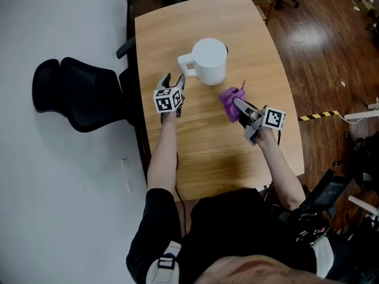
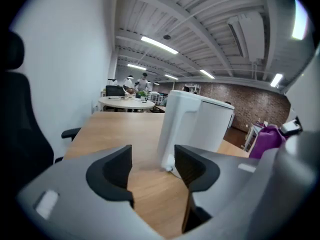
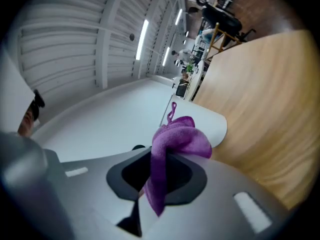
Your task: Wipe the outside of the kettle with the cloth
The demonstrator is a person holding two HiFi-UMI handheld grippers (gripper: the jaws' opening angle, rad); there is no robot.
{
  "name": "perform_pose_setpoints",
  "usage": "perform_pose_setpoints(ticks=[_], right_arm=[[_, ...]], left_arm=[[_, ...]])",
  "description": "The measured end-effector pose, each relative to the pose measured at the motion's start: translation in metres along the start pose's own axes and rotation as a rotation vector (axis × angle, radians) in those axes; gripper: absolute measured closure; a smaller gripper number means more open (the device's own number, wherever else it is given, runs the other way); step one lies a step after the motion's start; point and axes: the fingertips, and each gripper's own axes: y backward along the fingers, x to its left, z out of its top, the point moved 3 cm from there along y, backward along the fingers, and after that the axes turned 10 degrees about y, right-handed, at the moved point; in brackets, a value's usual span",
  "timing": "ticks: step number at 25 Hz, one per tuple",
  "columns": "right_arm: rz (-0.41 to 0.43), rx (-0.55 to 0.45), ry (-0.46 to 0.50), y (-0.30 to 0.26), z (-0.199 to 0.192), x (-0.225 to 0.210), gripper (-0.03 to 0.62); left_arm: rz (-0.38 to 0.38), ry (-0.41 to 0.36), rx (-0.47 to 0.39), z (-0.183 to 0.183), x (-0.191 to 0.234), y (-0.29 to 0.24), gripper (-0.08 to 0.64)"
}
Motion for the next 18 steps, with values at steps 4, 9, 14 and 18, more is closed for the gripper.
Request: perform_pose_setpoints(ticks=[4,9,14,18], right_arm=[[-0.064,-0.076,-0.024,0.093,-0.021,0.038,0.534],[-0.047,-0.156,0.148,0.146,-0.010,0.106,0.535],[0.002,-0.200,0.141,0.155,-0.043,0.215,0.534],[0.015,-0.179,0.149,0.161,-0.058,0.258,0.534]], left_arm=[[-0.081,0.316,-0.201,-0.038,0.000,0.089,0.421],[-0.728,0.586,-0.564,-0.026,-0.103,0.211,0.534],[-1.097,0.690,-0.712,-0.055,-0.184,0.312,0.560],[-1.212,0.654,-0.786,-0.054,-0.218,0.383,0.560]])
